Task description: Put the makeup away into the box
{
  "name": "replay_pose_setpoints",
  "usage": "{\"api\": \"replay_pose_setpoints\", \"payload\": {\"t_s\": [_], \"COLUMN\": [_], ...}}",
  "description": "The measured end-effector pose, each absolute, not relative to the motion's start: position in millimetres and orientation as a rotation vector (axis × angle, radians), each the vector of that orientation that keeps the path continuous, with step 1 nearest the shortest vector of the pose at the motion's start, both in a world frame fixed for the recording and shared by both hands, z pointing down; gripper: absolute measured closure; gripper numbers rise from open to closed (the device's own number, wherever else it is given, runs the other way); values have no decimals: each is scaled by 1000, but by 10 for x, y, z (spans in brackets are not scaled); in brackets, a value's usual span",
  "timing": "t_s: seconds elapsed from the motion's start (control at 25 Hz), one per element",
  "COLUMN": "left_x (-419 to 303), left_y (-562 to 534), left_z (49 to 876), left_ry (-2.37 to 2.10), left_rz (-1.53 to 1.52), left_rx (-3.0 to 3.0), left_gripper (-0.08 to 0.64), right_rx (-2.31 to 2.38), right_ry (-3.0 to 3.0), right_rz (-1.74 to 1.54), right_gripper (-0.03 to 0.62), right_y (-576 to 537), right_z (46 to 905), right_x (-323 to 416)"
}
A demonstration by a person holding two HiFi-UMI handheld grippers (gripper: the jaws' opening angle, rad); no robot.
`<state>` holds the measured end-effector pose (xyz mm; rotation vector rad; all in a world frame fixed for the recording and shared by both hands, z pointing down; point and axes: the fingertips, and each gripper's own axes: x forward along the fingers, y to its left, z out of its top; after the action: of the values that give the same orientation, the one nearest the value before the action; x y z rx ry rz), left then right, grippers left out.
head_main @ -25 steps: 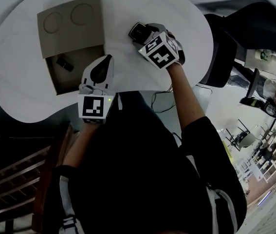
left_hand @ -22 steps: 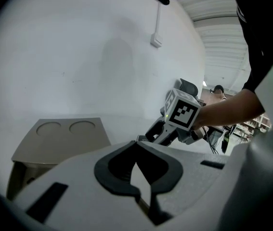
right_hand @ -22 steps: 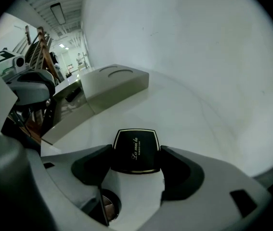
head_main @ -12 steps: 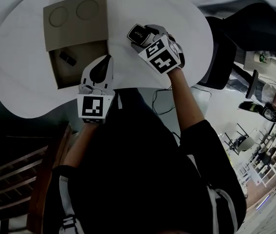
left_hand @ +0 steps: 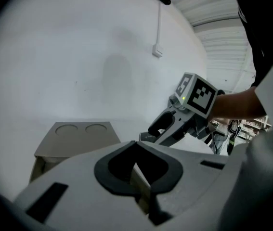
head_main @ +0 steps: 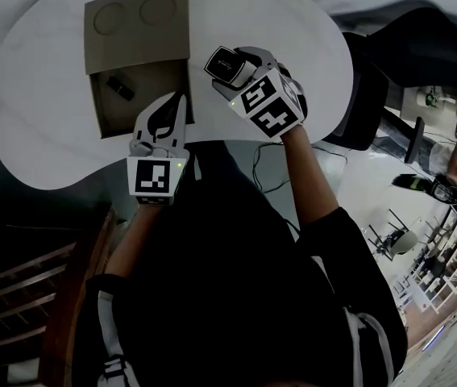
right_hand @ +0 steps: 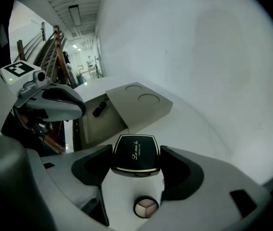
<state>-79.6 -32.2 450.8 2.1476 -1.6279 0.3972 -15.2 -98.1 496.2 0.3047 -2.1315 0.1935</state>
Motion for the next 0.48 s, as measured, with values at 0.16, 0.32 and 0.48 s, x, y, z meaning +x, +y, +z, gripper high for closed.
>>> {"api": "replay_pose_setpoints", "payload": {"t_s": [0.16,0.32,0.48], "left_x": [-894,-1021,-1183], "left_y": [-267,-201,-135], "left_z": [4495,4476,4474], "left_ry": [-1646,-1671,-1704], "left_rz": [390,379,374], "left_rx": [2141,2120,2095], "left_gripper": [552,552,552], "right_rx": [280,241,190], "right_ry": [-2160,-2187,-2206], "right_rz": [178,152,139], "right_gripper": [262,262,262], "right_y": [-872,-760,-660], "right_z": [4815,4694,4670], "right_x": [-320,-530,-758]}}
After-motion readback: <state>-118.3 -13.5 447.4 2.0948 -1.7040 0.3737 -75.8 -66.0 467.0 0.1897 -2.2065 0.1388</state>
